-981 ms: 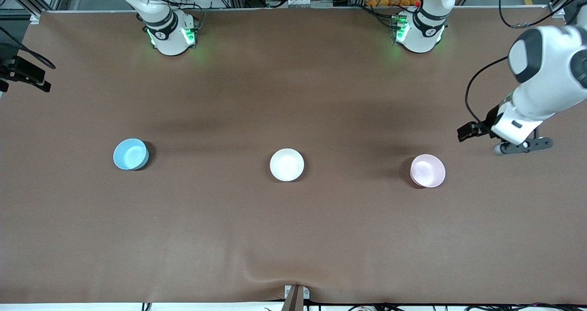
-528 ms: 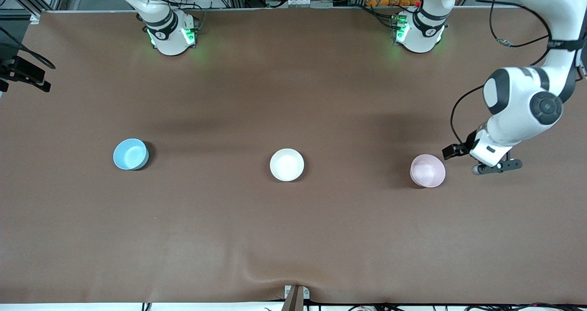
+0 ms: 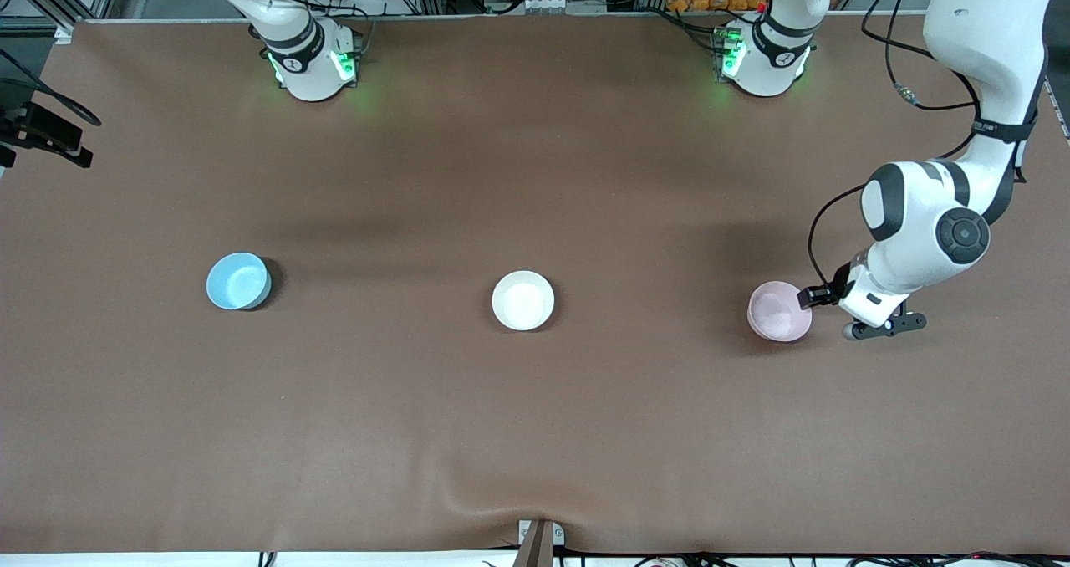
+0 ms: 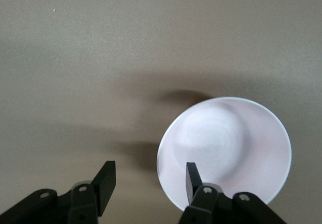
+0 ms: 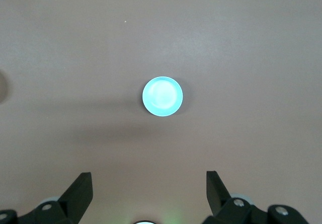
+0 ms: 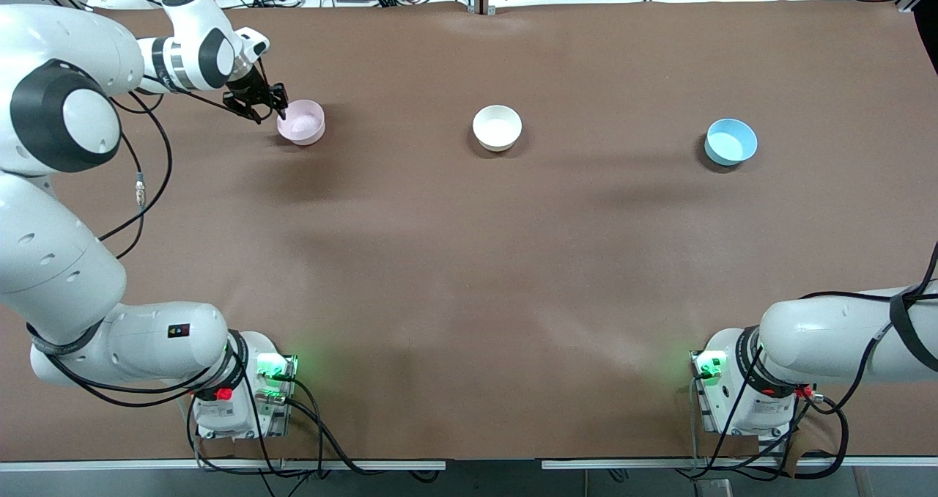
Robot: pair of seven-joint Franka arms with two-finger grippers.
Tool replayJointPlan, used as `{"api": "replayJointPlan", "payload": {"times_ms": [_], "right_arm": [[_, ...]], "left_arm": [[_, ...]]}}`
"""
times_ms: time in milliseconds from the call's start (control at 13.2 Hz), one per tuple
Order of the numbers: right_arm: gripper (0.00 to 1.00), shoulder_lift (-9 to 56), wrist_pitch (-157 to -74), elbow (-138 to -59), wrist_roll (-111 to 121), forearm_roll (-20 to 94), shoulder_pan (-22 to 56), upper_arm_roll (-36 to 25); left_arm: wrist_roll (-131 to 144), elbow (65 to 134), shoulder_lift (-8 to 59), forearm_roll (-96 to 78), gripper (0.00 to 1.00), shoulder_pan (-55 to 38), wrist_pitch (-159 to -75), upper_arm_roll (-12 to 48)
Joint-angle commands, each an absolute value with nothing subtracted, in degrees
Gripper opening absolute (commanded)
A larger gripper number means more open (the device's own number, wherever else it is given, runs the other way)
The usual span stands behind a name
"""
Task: Stack pink and blue bowls on white bowl
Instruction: 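Lower the left gripper to the pink bowl rim and grasp it, then carry the pink bowl with the left gripper over the white bowl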
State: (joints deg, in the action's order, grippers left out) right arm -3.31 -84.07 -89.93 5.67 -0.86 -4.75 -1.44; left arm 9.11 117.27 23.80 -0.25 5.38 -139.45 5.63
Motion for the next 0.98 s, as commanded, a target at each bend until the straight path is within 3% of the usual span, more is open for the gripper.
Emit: {"api": "replayJointPlan", "payload": {"times_ms": [0, 377, 604, 906], "right_arm": [[1.0, -3.3, -83.7, -89.8, 6.1, -1.3, -5.5, -1.0], [1.0, -3.3, -83.7, -89.8, 6.1, -1.2, -5.5, -1.0], [1.0, -3.3, -83.8, -89.7, 6.1, -1.2, -5.3, -0.9], [1.0, -3.3, -83.8, -89.7, 6.2, -1.2, -5.4, -0.9]], "left_arm": [[10.2, 115.7, 25.6, -0.2, 0.48, 5.2, -139.7, 6.1], [10.2, 115.0, 27.8, -0.2, 0.34, 5.1, -139.8, 6.2], [10.1, 114.9, 28.2, -0.2, 0.0, 5.3, -140.1, 6.2], [9.1, 115.8, 24.9, -0.2, 0.0, 5.8, -137.2, 8.3]]}}
